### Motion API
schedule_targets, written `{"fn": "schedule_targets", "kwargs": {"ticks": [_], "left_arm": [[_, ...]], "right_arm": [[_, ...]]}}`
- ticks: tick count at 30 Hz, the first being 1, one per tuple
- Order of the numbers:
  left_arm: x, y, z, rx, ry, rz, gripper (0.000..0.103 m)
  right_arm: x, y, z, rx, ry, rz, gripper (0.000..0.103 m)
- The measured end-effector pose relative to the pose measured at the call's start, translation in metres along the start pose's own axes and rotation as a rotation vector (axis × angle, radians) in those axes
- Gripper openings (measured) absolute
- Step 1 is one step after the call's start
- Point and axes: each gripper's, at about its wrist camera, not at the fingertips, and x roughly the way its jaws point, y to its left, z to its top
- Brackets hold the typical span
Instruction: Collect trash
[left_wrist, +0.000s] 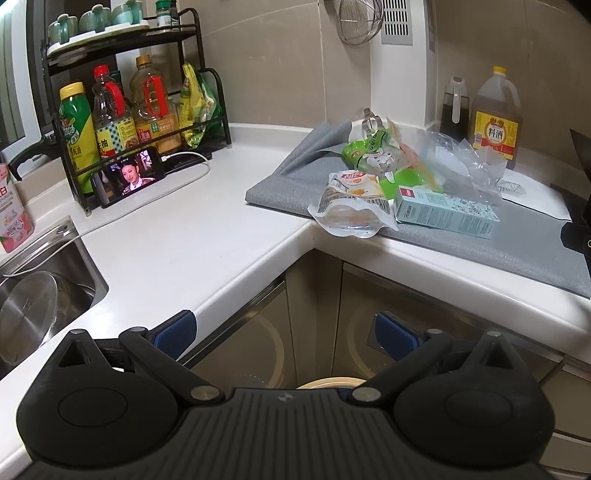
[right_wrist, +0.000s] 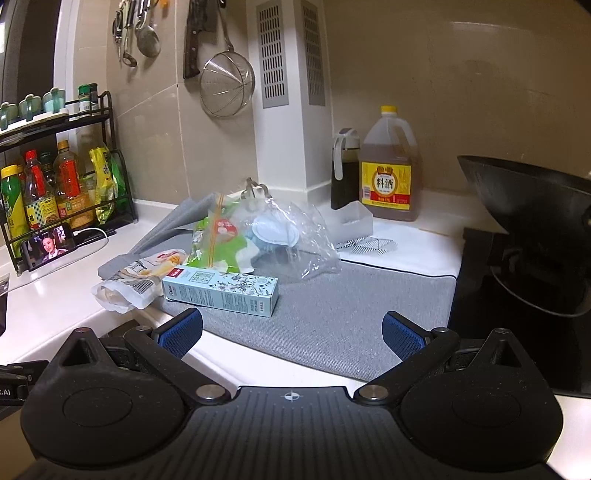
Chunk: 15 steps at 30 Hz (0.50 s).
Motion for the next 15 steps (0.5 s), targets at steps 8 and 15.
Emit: {"fn": "schedule_targets", "kwargs": {"ticks": [8, 15], "left_arm": [[0.0003, 0.0002, -0.0002, 0.002, 0.001, 0.0, 0.103], [-0.0026, 0.0036, -0.0018, -0.005, 0.001, 0.002, 0.103]], "right_arm": [[-0.0004, -0.0008, 0.0003, 0.006, 0.002, -0.003, 0.103], [-0.0026, 0.0022, 0.0009, -0.009, -0.001, 0.004, 0.103]]}}
